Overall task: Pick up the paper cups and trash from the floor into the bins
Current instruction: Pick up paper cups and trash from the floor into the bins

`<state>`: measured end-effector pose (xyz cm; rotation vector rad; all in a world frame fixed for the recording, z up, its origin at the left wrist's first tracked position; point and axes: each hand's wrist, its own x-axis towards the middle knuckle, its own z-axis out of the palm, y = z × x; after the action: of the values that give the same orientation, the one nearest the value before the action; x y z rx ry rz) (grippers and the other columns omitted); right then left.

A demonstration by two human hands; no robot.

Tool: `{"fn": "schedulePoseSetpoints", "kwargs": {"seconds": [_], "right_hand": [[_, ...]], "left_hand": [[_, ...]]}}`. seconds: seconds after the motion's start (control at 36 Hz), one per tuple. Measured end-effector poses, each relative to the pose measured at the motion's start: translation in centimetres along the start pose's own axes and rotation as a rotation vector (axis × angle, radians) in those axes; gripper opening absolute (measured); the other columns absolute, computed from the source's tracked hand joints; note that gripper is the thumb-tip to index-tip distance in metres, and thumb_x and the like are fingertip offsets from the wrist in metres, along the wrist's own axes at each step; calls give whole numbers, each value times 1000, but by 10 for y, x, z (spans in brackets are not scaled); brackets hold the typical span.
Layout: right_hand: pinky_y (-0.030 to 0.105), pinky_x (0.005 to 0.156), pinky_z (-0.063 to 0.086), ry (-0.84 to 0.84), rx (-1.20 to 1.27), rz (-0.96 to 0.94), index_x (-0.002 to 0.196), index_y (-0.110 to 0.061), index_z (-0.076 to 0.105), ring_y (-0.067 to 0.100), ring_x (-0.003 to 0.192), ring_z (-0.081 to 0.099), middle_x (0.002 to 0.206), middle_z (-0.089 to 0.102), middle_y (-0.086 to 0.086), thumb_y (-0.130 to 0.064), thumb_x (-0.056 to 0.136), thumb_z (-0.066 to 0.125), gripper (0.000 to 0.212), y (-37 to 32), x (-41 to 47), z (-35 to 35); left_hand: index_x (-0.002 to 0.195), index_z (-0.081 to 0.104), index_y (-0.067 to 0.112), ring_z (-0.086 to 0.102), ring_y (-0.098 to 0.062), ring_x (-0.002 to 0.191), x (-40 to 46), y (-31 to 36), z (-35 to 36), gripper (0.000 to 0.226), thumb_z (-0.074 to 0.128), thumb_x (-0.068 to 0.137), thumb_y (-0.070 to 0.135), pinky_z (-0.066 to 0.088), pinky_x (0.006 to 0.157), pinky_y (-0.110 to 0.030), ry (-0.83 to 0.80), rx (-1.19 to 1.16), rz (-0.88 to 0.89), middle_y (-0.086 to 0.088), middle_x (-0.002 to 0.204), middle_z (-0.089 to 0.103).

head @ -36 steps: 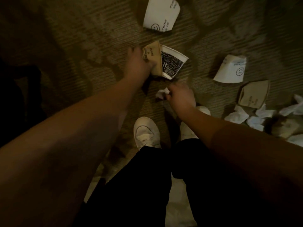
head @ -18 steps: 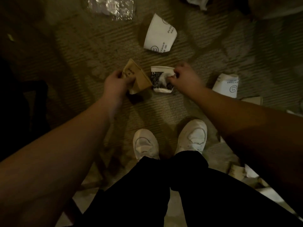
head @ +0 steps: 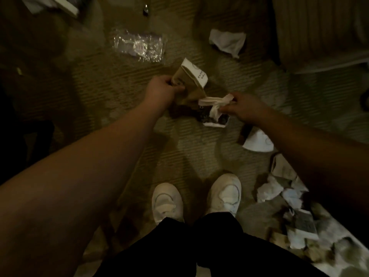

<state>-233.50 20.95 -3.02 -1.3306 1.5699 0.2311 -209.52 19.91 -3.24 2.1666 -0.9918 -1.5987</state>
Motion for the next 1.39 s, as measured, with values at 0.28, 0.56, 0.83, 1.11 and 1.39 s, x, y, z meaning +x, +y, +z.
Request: {"fn": "schedulePoseSetpoints", "kwargs": {"seconds": [0.28, 0.56, 0.83, 1.11, 1.39], "right_hand": [[35, 99, 41, 107, -256, -223, 130, -3, 60, 35, 125, 49, 141, 48, 20, -27, 91, 71, 48, -48, 50, -77], [31, 83, 46, 175, -50, -90, 131, -11, 59, 29, 117, 58, 132, 60, 14, -27, 90, 71, 45, -59, 90, -87], [32, 96, 43, 145, 0, -53, 133, -1, 56, 32, 125, 53, 137, 55, 18, -23, 99, 59, 41, -70, 86, -69], [27, 89, 47, 21, 362, -121, 140, -7, 53, 14, 116, 57, 136, 57, 1, -14, 91, 69, 52, -67, 102, -34], [29, 83, 49, -258, 21, -282, 105, -21, 67, 15, 99, 65, 106, 70, -2, -16, 88, 72, 19, -145, 100, -25]], "left_hand": [[116, 61, 12, 64, -32, 96, 35, 8, 15, 33, 67, 85, 22, 59, 80, -46, -73, 478, 121, -15, 117, 61], [130, 49, 7, 61, -32, 105, 55, -4, 21, 64, 83, 76, 16, 53, 50, -29, -39, 295, 8, -13, 133, 49], [132, 59, 18, 61, -20, 111, 43, -22, -9, 52, 76, 83, 18, 51, 93, -34, -23, 176, 127, -3, 126, 62], [115, 42, 16, 63, -22, 103, 37, -41, -62, 46, 77, 84, 18, 55, 90, -43, 31, 60, 41, -6, 114, 63], [124, 59, 13, 66, -22, 104, 28, -74, -130, 43, 72, 84, 2, 51, 72, -25, 196, -320, -73, -3, 111, 69]]}}
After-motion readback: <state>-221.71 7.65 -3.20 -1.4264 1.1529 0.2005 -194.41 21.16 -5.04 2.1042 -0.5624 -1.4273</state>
